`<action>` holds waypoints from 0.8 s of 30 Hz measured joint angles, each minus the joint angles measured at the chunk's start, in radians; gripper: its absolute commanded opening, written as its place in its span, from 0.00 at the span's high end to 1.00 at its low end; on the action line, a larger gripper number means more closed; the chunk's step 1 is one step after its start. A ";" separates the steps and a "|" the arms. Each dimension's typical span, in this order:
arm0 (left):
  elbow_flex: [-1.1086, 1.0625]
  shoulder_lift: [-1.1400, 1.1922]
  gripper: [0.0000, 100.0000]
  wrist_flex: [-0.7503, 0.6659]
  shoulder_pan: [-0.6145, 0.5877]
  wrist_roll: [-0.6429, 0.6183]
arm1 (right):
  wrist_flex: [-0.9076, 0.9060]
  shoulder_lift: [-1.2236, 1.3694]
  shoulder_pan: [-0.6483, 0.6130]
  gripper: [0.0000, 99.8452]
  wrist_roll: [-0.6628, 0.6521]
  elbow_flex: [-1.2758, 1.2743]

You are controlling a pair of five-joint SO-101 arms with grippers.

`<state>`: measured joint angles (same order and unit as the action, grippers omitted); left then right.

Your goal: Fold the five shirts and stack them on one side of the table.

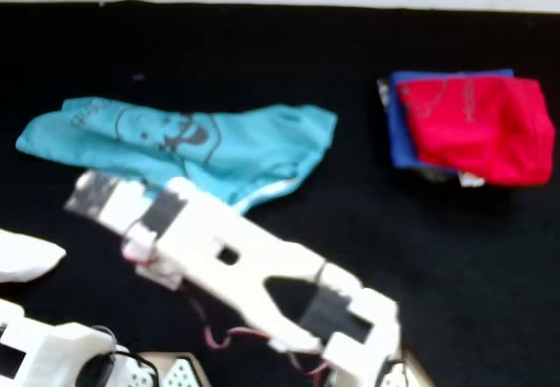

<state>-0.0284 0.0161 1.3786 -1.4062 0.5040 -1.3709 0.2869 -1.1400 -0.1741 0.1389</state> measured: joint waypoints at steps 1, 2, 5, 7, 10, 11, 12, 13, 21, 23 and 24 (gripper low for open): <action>0.000 0.000 0.81 0.000 -0.005 0.000 | -0.009 0.028 -0.017 0.81 0.002 0.028; 0.000 0.000 0.81 0.000 -0.006 0.000 | -0.017 0.054 -0.028 0.79 0.003 0.052; 0.000 0.000 0.81 0.000 -0.006 0.000 | -0.026 0.133 -0.037 0.78 0.005 0.121; 0.000 0.000 0.81 0.000 -0.006 0.000 | -0.026 0.192 -0.037 0.78 0.005 0.172; 0.000 0.000 0.81 0.000 -0.006 0.000 | -0.026 0.299 -0.028 0.78 0.005 0.262; 0.000 0.000 0.81 0.000 -0.006 0.000 | -0.026 0.338 -0.015 0.78 0.005 0.293; 0.000 0.000 0.81 0.000 -0.006 0.000 | -0.026 0.376 0.000 0.78 0.005 0.328; 0.000 0.000 0.81 0.000 -0.006 0.000 | -0.028 0.413 0.018 0.78 0.005 0.362; 0.000 0.000 0.81 0.000 -0.003 0.000 | -0.161 0.611 0.149 0.98 0.005 0.669; 0.000 0.000 0.81 0.000 0.003 0.000 | -0.199 0.634 0.186 0.99 0.005 0.730; 0.000 0.000 0.81 0.000 0.008 0.000 | -0.227 0.638 0.204 1.00 0.005 0.761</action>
<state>-0.0284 0.0161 1.3786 -1.3986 0.5040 -1.5980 0.9252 -0.9360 -0.1695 0.8999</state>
